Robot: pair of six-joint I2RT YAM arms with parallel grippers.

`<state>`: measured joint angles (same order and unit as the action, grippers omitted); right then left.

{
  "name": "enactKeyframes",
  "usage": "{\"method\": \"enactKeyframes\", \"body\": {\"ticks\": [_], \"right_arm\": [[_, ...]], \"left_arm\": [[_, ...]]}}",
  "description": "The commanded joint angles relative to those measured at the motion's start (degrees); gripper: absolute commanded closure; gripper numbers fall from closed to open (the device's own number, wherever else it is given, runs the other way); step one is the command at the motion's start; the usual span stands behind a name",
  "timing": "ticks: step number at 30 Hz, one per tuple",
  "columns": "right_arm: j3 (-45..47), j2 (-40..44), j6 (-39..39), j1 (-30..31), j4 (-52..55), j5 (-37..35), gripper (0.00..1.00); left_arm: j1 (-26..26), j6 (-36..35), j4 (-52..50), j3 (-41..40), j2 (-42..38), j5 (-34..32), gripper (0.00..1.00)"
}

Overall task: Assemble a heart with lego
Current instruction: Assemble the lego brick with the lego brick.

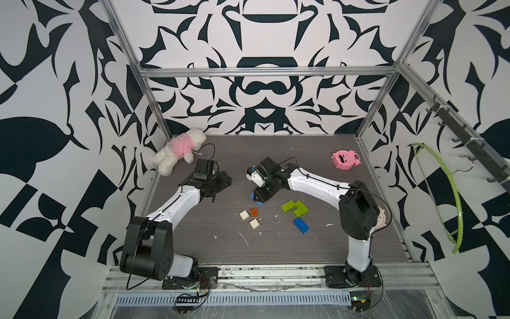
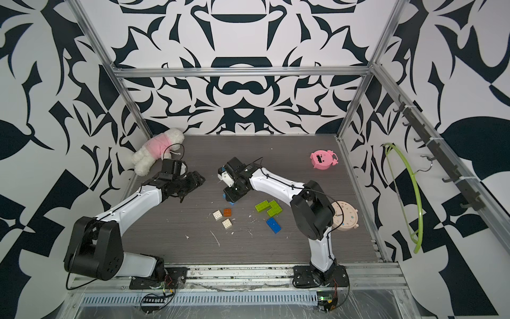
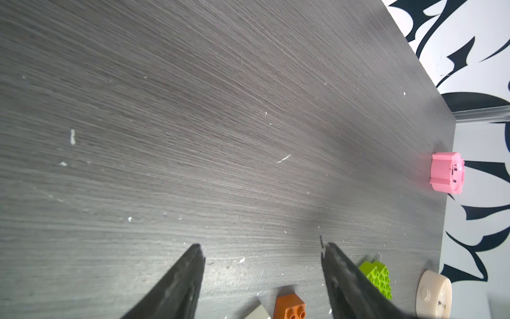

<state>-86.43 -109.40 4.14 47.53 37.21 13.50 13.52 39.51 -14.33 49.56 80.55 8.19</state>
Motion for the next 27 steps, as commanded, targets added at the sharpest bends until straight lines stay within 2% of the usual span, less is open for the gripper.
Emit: {"method": "enactKeyframes", "body": {"ticks": [1,7,21,27], "right_arm": [[1.76,1.34,-2.70,2.29,2.35,-0.47,0.85],[1.34,-0.47,-6.65,4.17,2.59,-4.25,0.85],[-1.29,-4.04,-5.24,6.85,1.11,-9.17,0.86],[-2.76,-6.34,-4.76,6.88,2.52,-14.41,0.89]], "left_arm": [[-0.06,-1.25,1.32,-0.87,-0.97,0.66,0.29],[-0.05,-1.63,1.30,-0.84,-0.82,1.54,0.29],[0.00,-1.99,0.89,-1.57,-1.71,1.19,0.29],[-0.01,-1.98,0.97,-1.58,-1.45,1.49,0.29]]}}
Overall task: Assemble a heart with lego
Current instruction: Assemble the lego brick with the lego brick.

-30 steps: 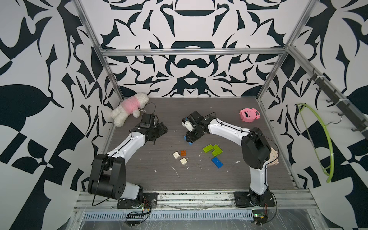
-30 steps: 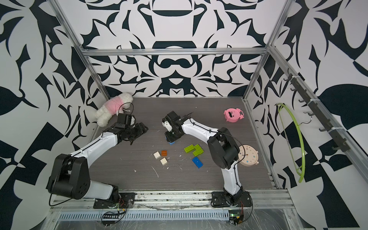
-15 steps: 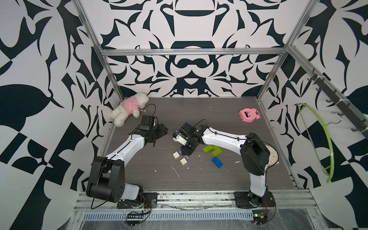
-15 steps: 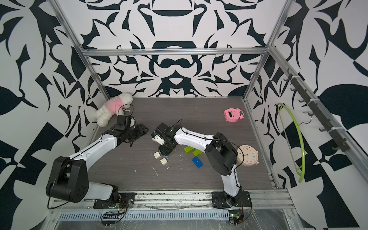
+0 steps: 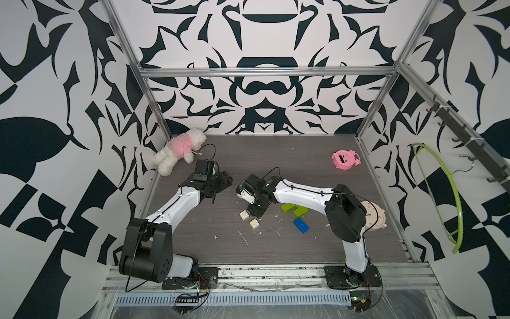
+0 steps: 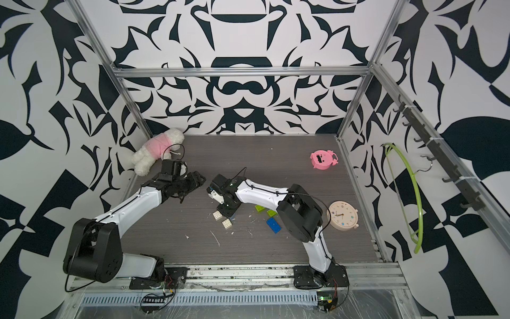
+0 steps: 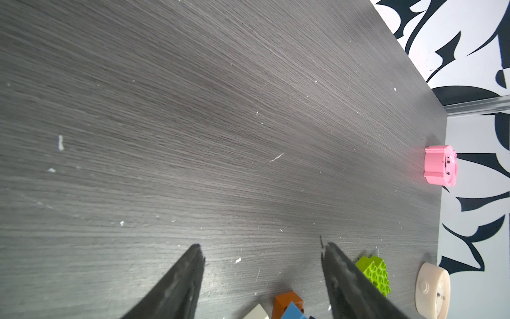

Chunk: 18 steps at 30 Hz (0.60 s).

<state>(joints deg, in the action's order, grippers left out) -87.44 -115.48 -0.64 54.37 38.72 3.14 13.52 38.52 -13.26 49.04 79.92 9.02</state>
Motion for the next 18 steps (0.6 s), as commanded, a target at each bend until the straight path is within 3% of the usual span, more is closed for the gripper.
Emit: {"method": "enactKeyframes", "body": {"ticks": [1,12,18], "right_arm": [[-1.55,-0.27,0.28,-0.15,1.01,-5.02,0.91],[1.76,2.29,2.71,-5.05,0.92,-2.97,0.92],[0.85,6.11,15.27,-5.82,-5.02,0.89,0.92]], "left_arm": [[0.00,-0.99,-0.10,-1.11,-0.87,0.67,0.29],[-0.03,-0.87,0.41,-1.31,-0.74,0.74,0.29],[-0.01,-0.64,1.03,-1.24,-0.29,1.05,0.29]]}}
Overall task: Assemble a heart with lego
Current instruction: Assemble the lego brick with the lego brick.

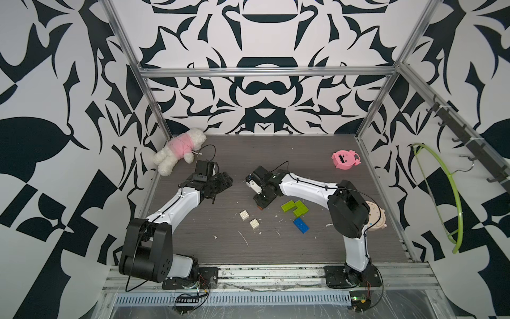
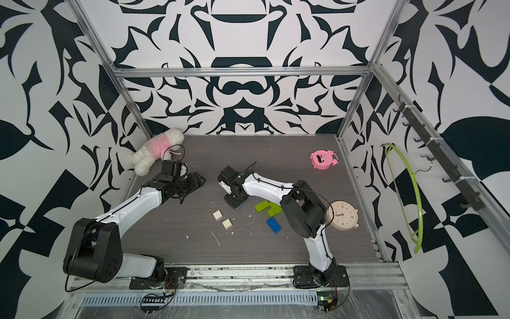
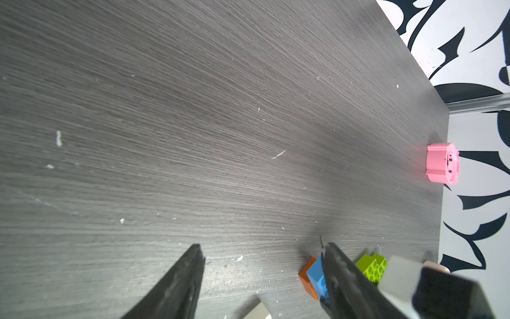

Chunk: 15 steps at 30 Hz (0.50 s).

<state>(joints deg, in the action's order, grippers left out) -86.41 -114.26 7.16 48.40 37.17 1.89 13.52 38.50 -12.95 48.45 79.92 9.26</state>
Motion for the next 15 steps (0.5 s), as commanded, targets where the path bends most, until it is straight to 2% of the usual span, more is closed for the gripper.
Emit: {"method": "enactKeyframes", "body": {"ticks": [1,3,6,7,9,15], "right_arm": [[0.09,5.33,8.24,0.20,-4.57,2.86,0.91],[0.45,5.54,6.05,0.19,-6.54,6.14,0.90],[0.07,4.98,-3.11,0.20,-3.99,6.71,0.89],[-0.67,4.68,-5.10,-0.37,-1.12,4.57,0.90],[-0.39,4.73,-8.17,-2.05,1.06,5.75,0.90],[1.77,6.01,-8.05,-3.82,1.79,8.11,0.91]], "left_arm": [[0.01,-0.69,0.73,-0.63,-0.16,1.01,0.29],[0.01,-0.75,0.73,-0.48,-0.04,1.28,0.29],[-0.03,-1.01,0.15,-0.35,-0.24,1.67,0.29],[0.01,-1.06,-0.03,-0.28,-0.44,1.64,0.29],[-0.03,-1.21,-0.27,-0.41,-0.88,1.23,0.29],[0.02,-0.28,0.85,-1.25,-0.49,1.13,0.29]]}}
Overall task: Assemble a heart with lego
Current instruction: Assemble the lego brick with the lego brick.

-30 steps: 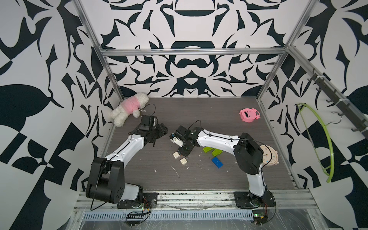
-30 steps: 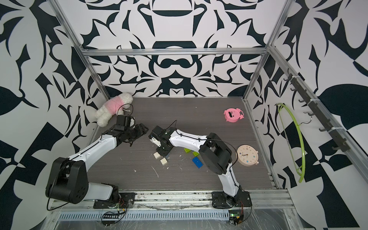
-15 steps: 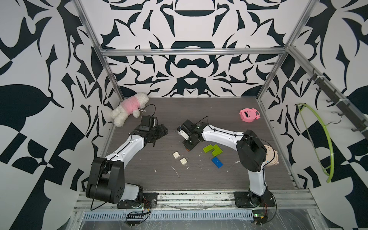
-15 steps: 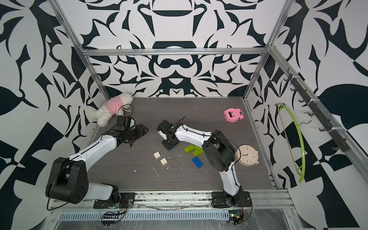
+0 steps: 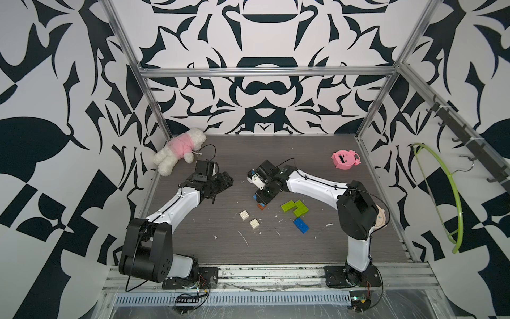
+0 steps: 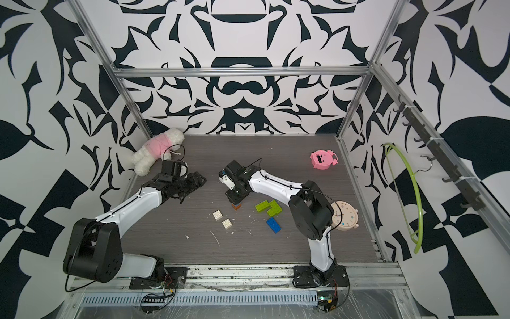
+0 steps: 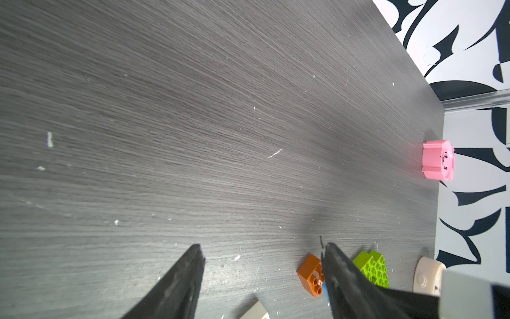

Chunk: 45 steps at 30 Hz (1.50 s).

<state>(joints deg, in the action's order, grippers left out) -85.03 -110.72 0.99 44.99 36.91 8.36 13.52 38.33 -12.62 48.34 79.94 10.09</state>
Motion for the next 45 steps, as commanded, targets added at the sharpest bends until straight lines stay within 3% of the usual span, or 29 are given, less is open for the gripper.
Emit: {"method": "enactKeyframes", "body": {"ticks": [1,32,45], "right_arm": [[0.53,2.11,-1.76,-0.34,1.71,1.47,0.91],[0.78,-2.92,-0.20,1.06,0.69,2.57,0.92],[1.21,-8.55,-2.20,1.58,5.18,1.31,0.93]], "left_arm": [[-0.01,0.06,0.79,-1.14,-0.25,0.63,0.29],[-0.03,0.17,0.49,-1.53,0.40,1.02,0.29],[0.02,0.17,0.70,-1.40,0.52,1.16,0.28]]}}
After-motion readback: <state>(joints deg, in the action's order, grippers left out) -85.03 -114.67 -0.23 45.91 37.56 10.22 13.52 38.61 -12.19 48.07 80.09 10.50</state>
